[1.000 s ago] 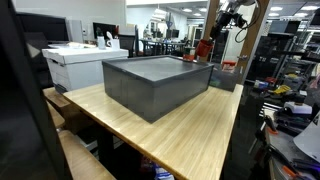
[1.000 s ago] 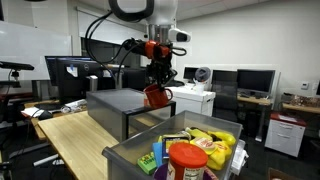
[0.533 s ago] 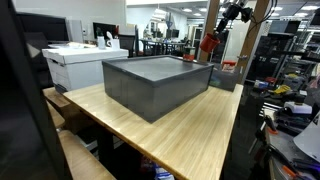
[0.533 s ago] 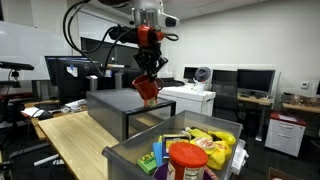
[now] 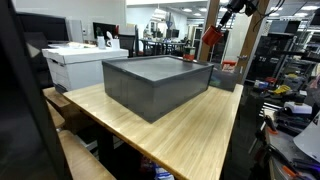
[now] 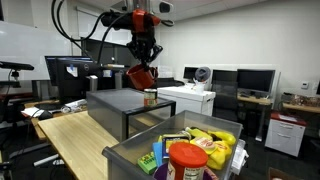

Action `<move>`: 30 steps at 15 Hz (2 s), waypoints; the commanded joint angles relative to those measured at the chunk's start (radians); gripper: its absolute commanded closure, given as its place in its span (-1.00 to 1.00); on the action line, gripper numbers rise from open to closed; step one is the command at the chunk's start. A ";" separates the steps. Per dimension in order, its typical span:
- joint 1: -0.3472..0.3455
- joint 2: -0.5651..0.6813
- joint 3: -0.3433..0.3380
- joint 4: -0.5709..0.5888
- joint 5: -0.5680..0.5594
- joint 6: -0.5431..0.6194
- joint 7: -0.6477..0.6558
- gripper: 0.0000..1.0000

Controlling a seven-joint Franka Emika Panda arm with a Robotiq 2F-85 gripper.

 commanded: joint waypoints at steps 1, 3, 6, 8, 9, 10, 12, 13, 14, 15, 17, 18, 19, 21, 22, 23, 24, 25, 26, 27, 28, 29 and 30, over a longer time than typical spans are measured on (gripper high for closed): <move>0.029 -0.022 -0.017 0.031 -0.003 -0.049 -0.002 0.96; 0.036 -0.015 -0.017 0.055 -0.003 -0.068 0.002 0.96; 0.048 0.012 -0.021 0.118 0.003 -0.134 0.012 0.96; 0.050 0.025 -0.023 0.155 0.006 -0.183 0.014 0.96; 0.050 0.033 -0.024 0.171 0.008 -0.204 0.015 0.96; 0.050 0.048 -0.026 0.198 0.011 -0.237 0.019 0.96; 0.048 0.083 -0.030 0.255 0.019 -0.301 0.021 0.96; 0.045 0.098 -0.030 0.277 0.022 -0.328 0.022 0.96; 0.041 0.129 -0.031 0.321 0.028 -0.372 0.025 0.96; 0.037 0.144 -0.030 0.342 0.031 -0.387 0.029 0.96; 0.030 0.173 -0.026 0.385 0.032 -0.415 0.044 0.96; 0.027 0.193 -0.022 0.412 0.029 -0.428 0.058 0.96; 0.020 0.199 -0.024 0.423 0.023 -0.438 0.062 0.96; 0.013 0.232 -0.020 0.465 0.024 -0.462 0.077 0.96; 0.009 0.247 -0.018 0.484 0.025 -0.471 0.083 0.96; 0.003 0.263 -0.015 0.503 0.025 -0.479 0.090 0.96; -0.003 0.284 -0.012 0.529 0.027 -0.492 0.096 0.96; -0.008 0.305 -0.008 0.554 0.027 -0.500 0.100 0.96; -0.012 0.324 -0.004 0.576 0.026 -0.505 0.105 0.96; -0.017 0.339 0.002 0.595 0.025 -0.511 0.110 0.96; -0.022 0.357 0.008 0.616 0.024 -0.519 0.114 0.96; -0.026 0.375 0.015 0.637 0.021 -0.524 0.119 0.96; -0.030 0.390 0.022 0.655 0.020 -0.531 0.121 0.96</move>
